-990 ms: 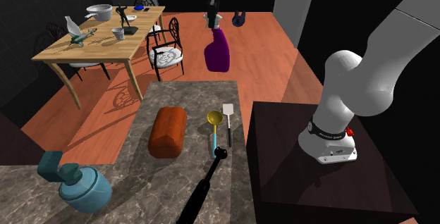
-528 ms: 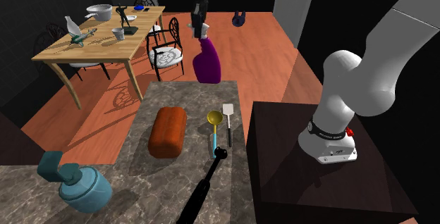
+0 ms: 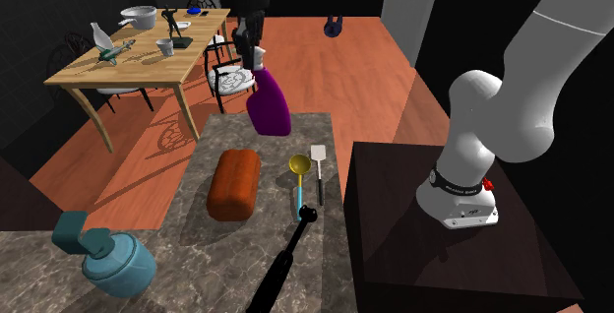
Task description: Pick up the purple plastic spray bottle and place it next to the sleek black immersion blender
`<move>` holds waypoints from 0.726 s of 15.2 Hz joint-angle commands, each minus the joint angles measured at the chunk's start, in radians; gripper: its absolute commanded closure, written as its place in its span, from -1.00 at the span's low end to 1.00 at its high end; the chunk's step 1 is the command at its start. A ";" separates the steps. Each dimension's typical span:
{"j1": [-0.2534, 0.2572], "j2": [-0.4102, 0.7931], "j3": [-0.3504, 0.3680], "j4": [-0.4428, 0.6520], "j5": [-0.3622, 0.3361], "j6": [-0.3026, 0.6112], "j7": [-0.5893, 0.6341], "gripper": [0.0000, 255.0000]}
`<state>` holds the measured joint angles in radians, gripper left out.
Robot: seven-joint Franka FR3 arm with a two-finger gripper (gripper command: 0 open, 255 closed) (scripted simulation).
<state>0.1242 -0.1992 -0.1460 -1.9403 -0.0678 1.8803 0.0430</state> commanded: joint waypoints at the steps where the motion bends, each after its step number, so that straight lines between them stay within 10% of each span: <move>1: 0.021 0.025 0.030 0.026 0.003 -0.004 0.051 1.00; 11: 0.111 0.240 0.138 0.277 -0.002 -0.051 0.248 1.00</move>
<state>0.2248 0.0127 -0.0187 -1.6994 -0.0678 1.8376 0.2678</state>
